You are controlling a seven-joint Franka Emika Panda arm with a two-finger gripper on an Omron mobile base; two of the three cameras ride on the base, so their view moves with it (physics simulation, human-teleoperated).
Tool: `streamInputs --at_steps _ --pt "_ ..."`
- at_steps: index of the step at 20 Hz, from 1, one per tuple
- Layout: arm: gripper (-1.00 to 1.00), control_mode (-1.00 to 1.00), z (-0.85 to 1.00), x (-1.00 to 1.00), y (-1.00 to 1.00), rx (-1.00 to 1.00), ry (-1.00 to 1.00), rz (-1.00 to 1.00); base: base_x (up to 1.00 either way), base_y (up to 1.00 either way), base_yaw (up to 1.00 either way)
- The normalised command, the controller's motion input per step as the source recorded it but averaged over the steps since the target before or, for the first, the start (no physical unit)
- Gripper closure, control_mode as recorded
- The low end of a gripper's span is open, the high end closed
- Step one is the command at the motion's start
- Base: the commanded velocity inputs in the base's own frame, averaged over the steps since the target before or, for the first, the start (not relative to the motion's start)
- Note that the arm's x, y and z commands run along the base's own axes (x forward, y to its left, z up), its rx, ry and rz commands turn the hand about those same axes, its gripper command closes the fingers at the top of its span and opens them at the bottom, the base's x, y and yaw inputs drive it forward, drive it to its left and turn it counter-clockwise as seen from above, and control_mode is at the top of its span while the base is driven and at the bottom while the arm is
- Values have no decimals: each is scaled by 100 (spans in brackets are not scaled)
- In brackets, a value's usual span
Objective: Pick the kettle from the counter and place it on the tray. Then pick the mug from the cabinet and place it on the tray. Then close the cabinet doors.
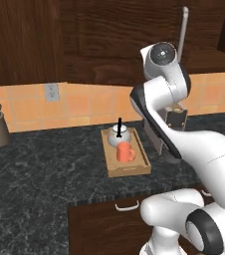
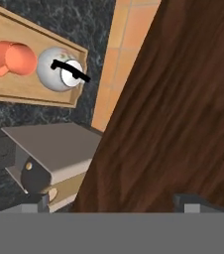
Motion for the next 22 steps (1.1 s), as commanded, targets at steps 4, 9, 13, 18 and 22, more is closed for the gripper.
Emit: streamInputs --at_steps 4,9,13,18,22 --pt "-100 -100 0 76 -19 6 2 0 0 0 0" --pt "-100 -100 0 71 -14 3 0 0 0 0 0" --pt "-100 -100 -6 48 -5 0 0 0 0 0 0" --pt "-100 -100 -12 19 0 0 0 0 0 0 0" --pt "-100 -100 -16 1 0 0 3 0 0 0 0"
